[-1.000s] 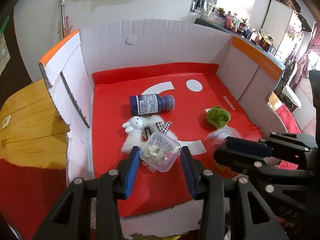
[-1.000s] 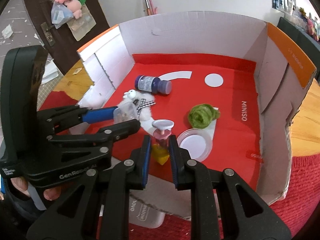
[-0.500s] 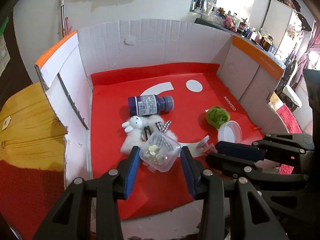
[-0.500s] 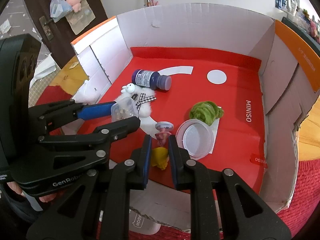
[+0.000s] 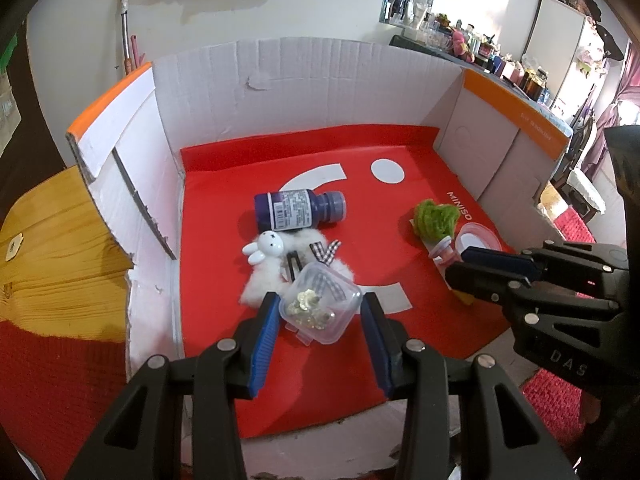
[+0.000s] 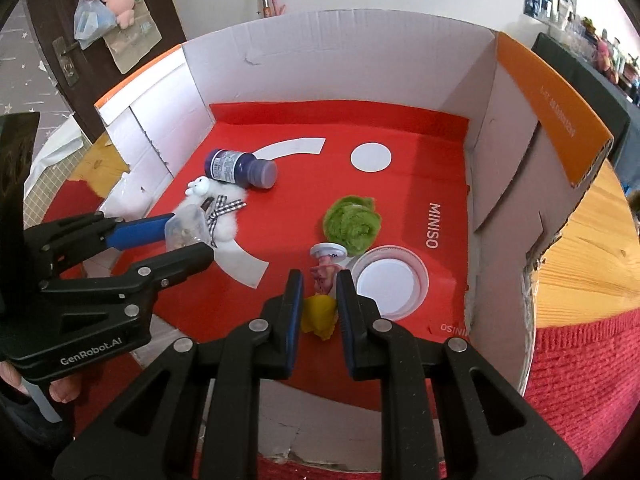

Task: Organize objects
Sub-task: 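Open the left tool to release the clear box while the right tool sets the toy beside the lid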

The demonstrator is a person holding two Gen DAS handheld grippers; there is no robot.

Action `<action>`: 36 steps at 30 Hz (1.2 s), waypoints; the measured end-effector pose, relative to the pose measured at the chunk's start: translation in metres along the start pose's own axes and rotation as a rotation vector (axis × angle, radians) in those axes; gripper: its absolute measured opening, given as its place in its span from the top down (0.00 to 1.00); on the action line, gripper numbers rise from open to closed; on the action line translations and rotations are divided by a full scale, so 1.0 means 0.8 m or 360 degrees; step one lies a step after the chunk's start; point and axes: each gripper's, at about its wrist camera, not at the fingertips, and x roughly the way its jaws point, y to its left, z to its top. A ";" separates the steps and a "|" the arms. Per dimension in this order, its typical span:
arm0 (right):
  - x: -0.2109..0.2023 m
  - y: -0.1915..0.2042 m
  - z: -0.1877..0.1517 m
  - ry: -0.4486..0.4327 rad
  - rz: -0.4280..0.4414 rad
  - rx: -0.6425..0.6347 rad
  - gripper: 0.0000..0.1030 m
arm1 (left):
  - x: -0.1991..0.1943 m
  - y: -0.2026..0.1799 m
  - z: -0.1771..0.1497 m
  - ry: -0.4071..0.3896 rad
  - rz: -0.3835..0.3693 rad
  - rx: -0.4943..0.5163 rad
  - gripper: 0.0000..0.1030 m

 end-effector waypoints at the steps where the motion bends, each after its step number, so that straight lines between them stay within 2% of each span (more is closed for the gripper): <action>1: 0.000 0.001 0.000 0.0001 0.0004 0.0004 0.84 | 0.000 0.000 0.000 0.0000 0.0001 0.0000 0.58; 16: 0.001 0.001 0.000 -0.0017 0.0036 0.0032 0.84 | 0.003 -0.002 -0.001 -0.0013 -0.0014 -0.0023 0.57; 21: 0.001 0.002 -0.001 -0.0019 0.0040 0.0033 0.82 | 0.000 -0.002 -0.001 -0.0029 -0.0011 -0.0025 0.51; 36: -0.010 0.005 -0.010 -0.0040 0.0065 0.0046 0.79 | -0.015 -0.004 -0.006 -0.0071 -0.0006 -0.0030 0.41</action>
